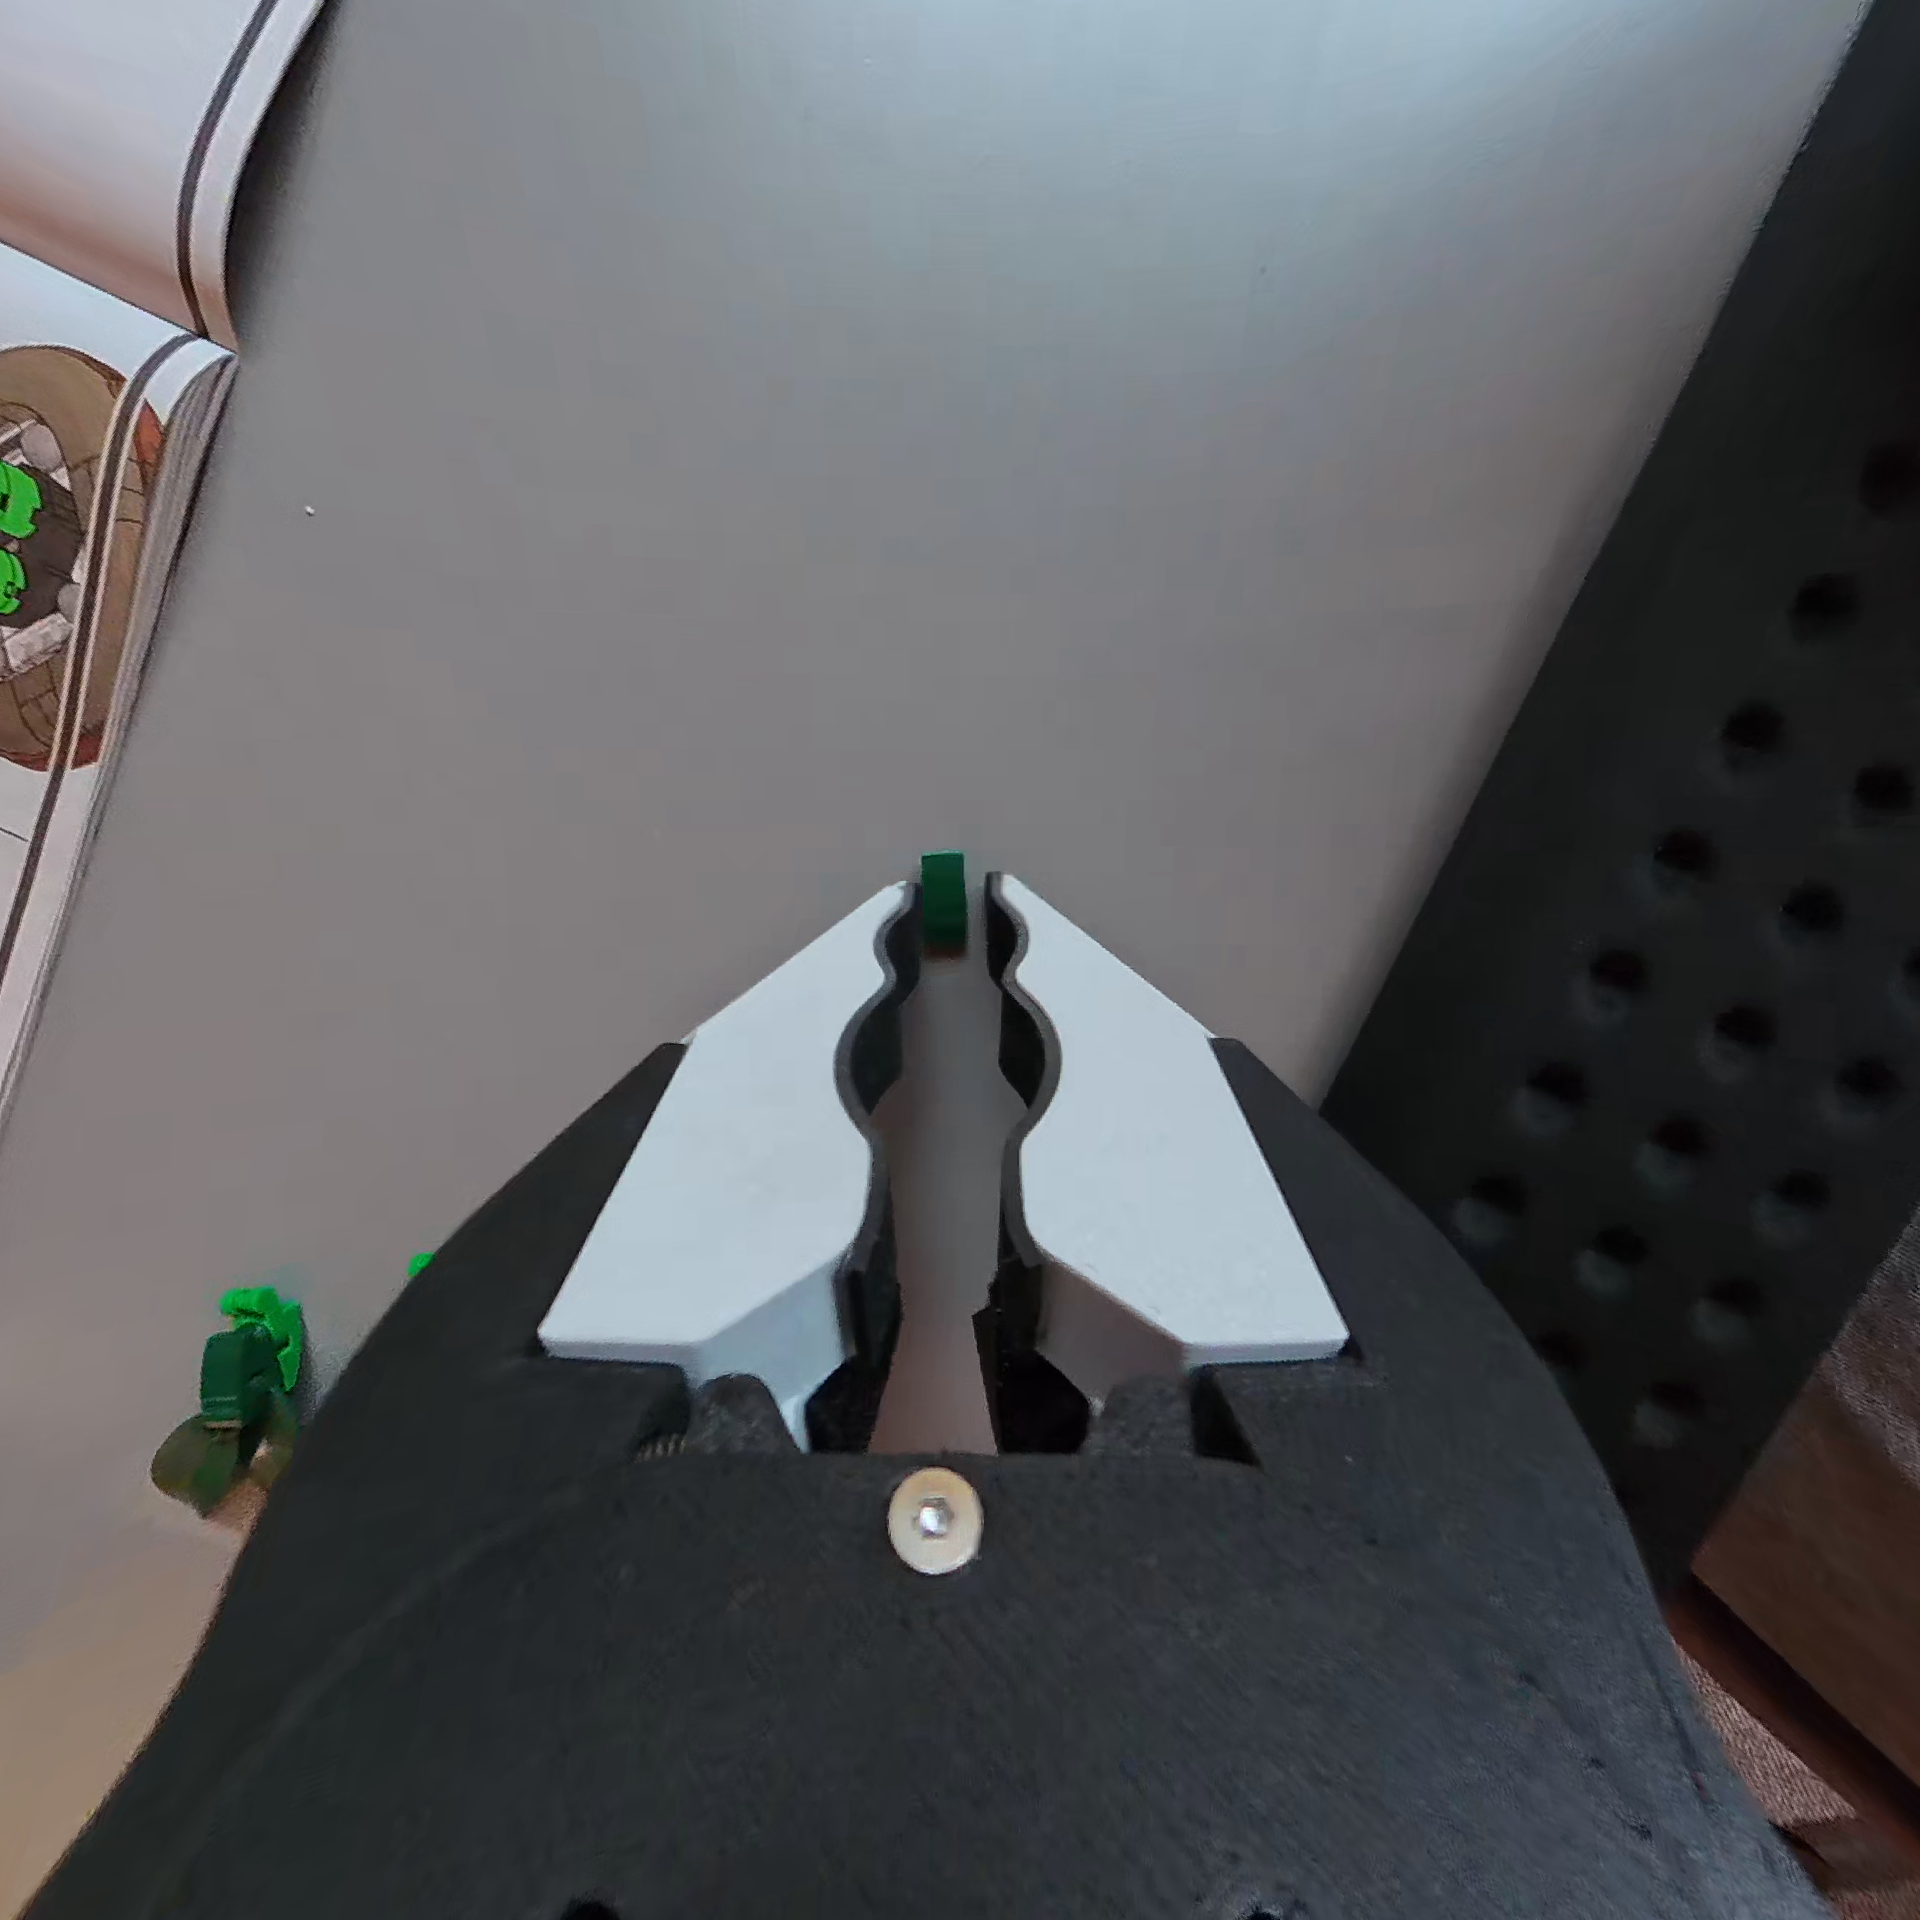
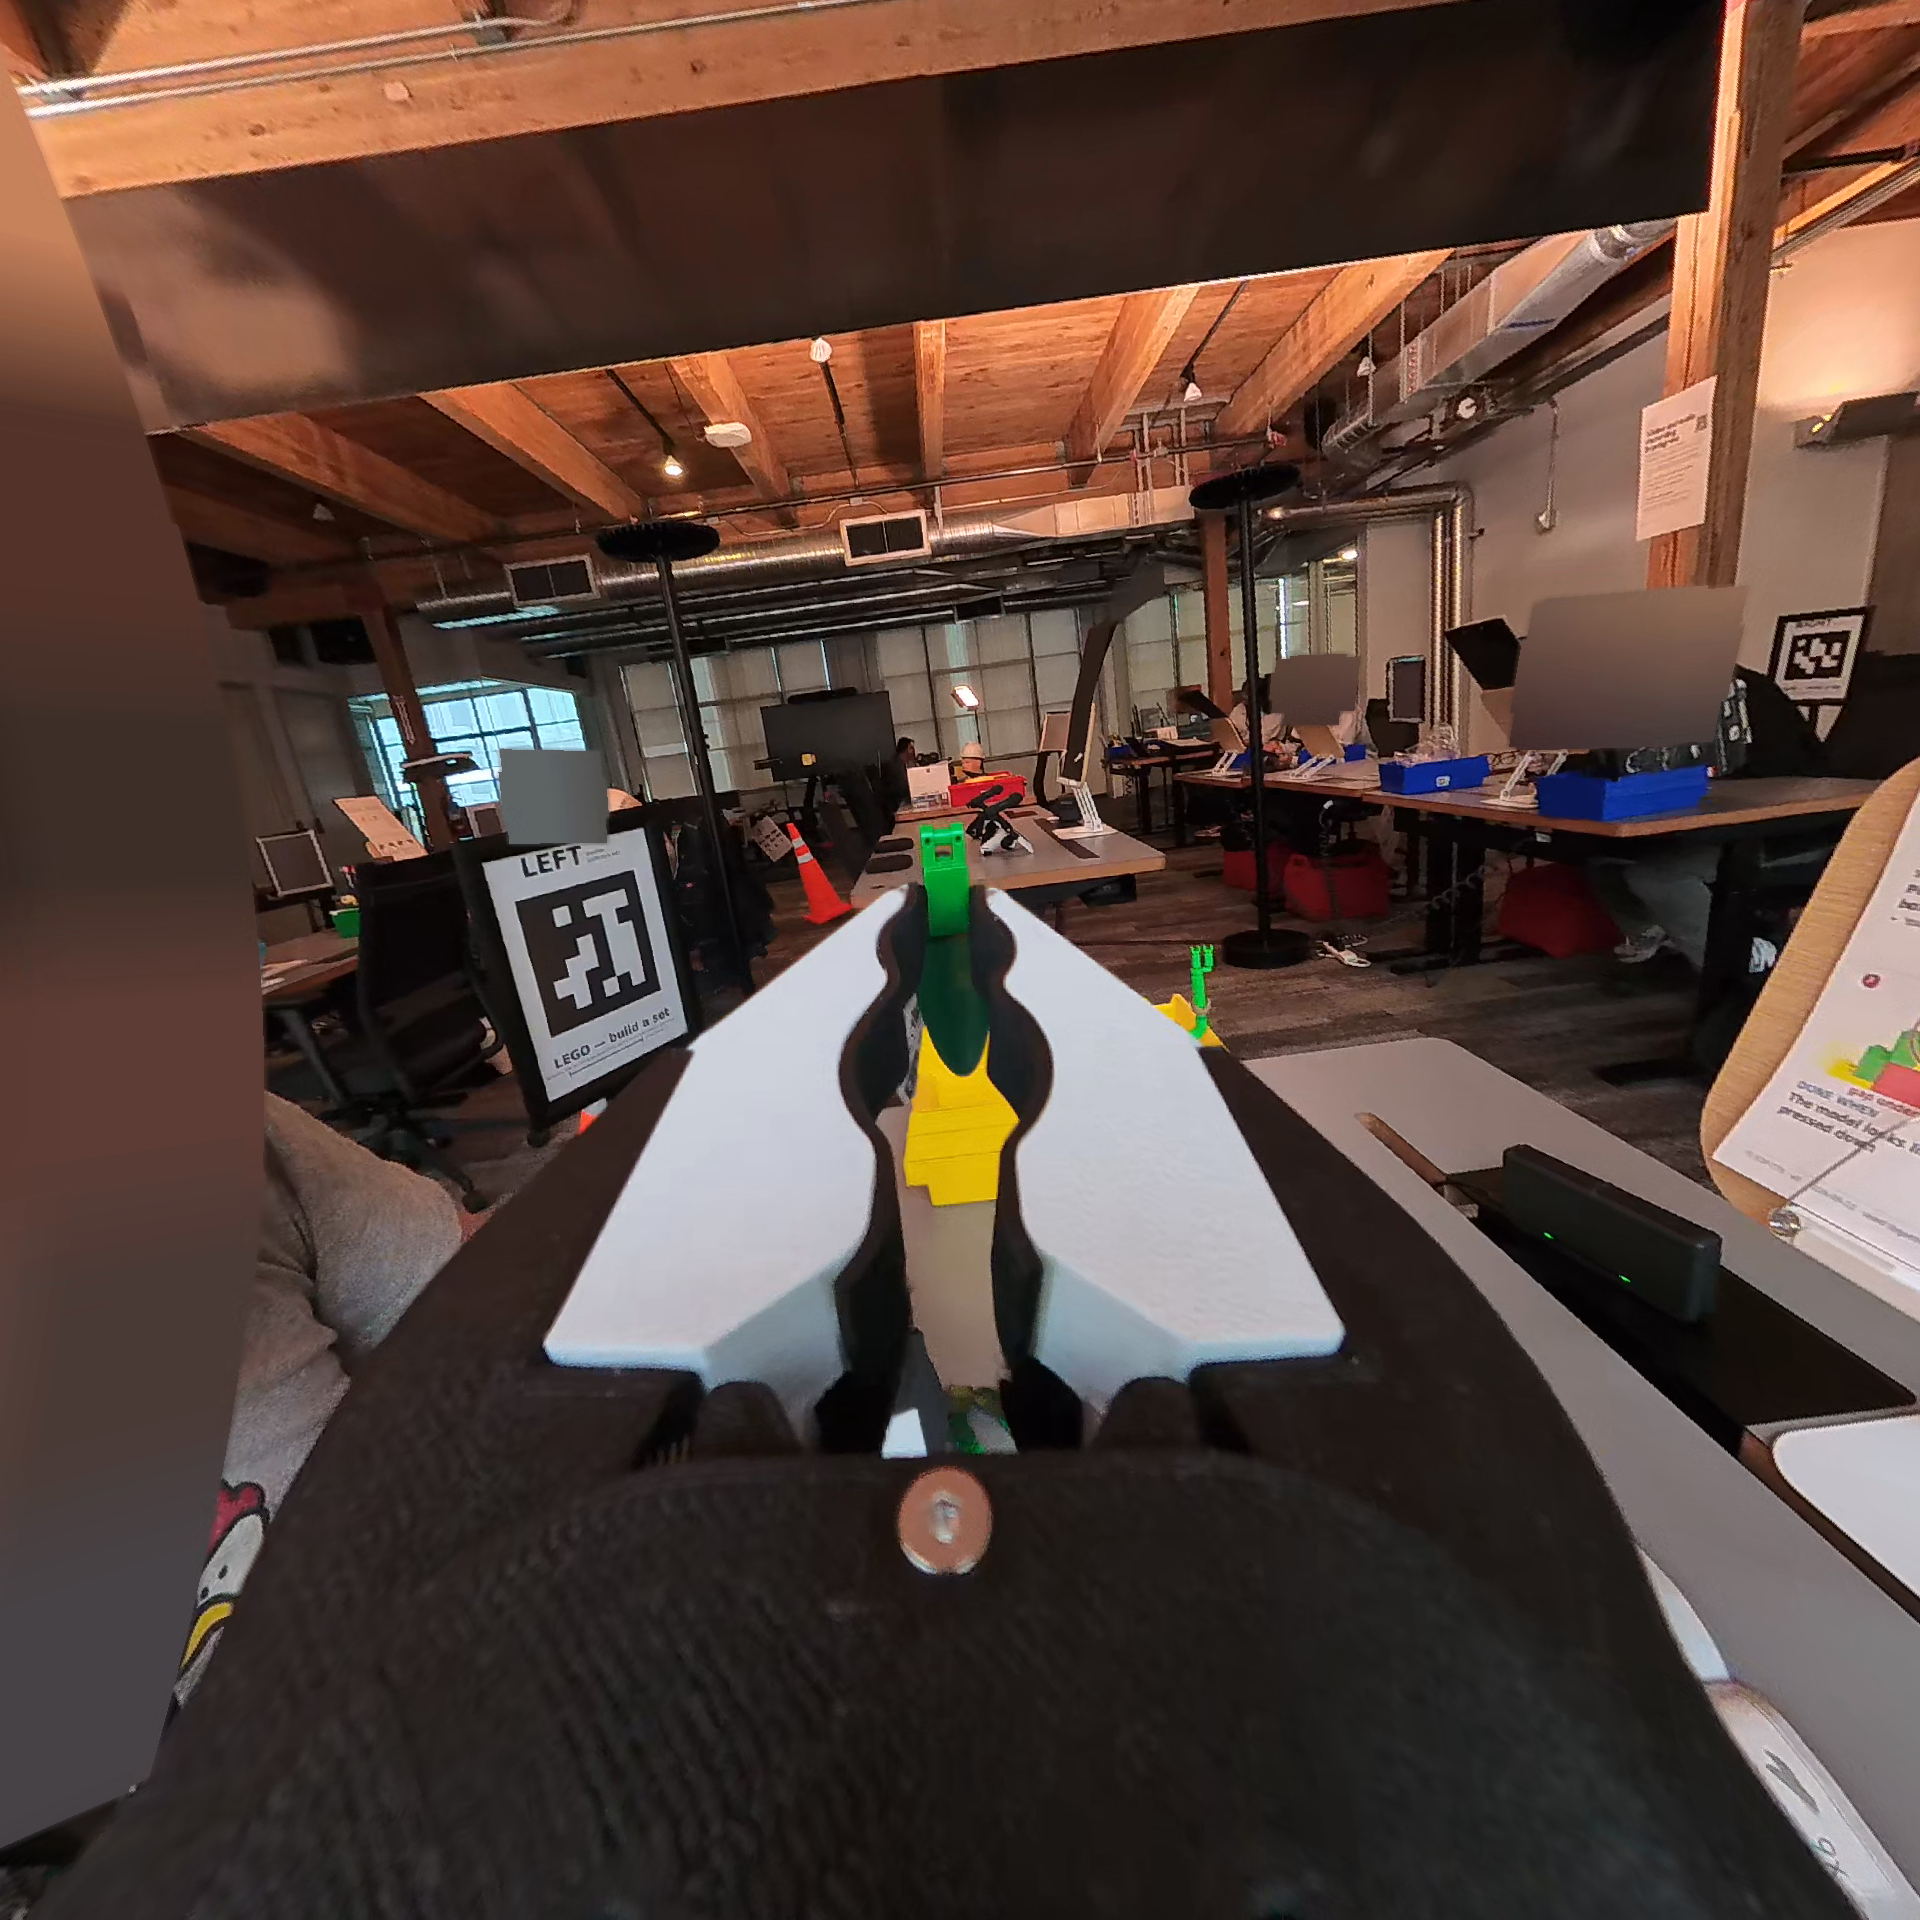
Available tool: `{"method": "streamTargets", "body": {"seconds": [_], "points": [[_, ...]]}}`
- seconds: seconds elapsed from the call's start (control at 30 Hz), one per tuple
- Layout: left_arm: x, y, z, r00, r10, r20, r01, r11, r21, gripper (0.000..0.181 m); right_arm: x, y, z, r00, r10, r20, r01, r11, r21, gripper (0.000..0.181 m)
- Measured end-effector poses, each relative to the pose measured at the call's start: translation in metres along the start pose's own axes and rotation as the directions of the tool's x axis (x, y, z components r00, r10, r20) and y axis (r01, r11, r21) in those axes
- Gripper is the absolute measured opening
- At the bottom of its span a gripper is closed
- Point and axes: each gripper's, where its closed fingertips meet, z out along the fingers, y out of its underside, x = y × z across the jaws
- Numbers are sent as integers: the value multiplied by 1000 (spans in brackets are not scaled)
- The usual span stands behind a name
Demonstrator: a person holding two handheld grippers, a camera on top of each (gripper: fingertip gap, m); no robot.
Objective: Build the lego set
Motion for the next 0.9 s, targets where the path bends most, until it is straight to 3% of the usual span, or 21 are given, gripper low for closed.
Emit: {"method": "streamTargets", "body": {"seconds": [0.03,0.2,0.33,0.43,0.53,0.67,0.77,0.9], "points": [[0,0,0,1000,-2,-6,2,1000,3,6,1,1,0,1000,0,-2,0,1000,-4,6],[0,0,-4,998,-43,-49,43,999,7,6,3,7,-1,999,26,42,-25,1000,-17,6],[2,-42,-35,971,-151,-186,190,959,212,6,-2,10,-3,988,73,135,-72,997,-13,6],[-10,-93,-87,952,-169,-256,271,852,447,6,-4,12,-3,975,126,182,-125,992,-16,6],[-24,-144,-158,934,-131,-332,330,674,661,6,5,23,2,975,163,153,-155,986,-61,5],[-35,-192,-242,936,-26,-350,322,464,825,5,12,31,9,970,206,131,-195,977,-88,5],[-43,-212,-271,949,12,-314,283,402,871,5,17,39,16,970,221,98,-209,970,-120,6],[-42,-220,-279,912,92,-400,347,347,871,5,16,46,28,971,225,84,-211,966,-146,6]]}}
